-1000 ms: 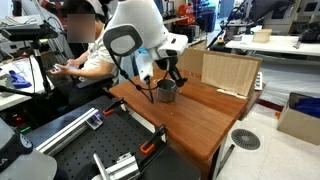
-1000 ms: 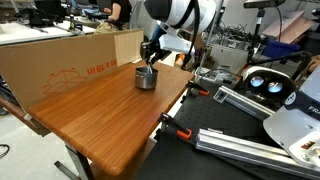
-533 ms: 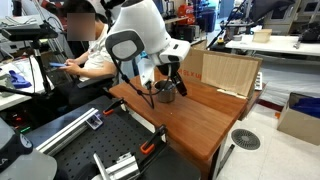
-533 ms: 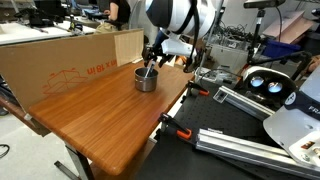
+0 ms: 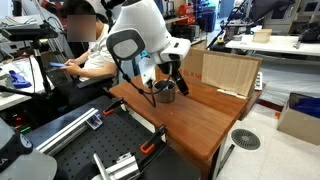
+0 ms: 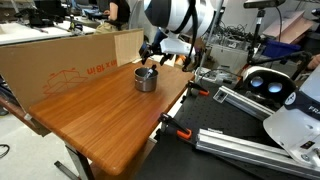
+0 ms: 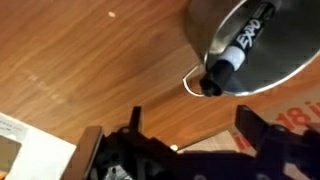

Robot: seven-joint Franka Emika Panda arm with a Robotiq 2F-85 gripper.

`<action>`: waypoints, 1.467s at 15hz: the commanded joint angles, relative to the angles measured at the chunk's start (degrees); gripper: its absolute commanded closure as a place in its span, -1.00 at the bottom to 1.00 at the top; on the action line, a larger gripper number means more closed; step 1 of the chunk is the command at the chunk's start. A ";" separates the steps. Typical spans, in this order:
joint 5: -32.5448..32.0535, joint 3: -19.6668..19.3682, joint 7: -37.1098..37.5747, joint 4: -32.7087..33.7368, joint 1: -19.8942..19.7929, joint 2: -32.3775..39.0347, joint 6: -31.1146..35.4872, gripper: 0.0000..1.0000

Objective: Put the marker in the pot

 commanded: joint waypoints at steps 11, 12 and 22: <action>-0.06 6.70 2.68 0.52 -5.97 -12.14 -10.45 -1.00; -0.06 6.70 2.67 0.18 -6.12 -12.37 -10.85 -1.00; -0.06 6.77 2.67 -0.09 -6.12 -12.35 -11.08 -1.00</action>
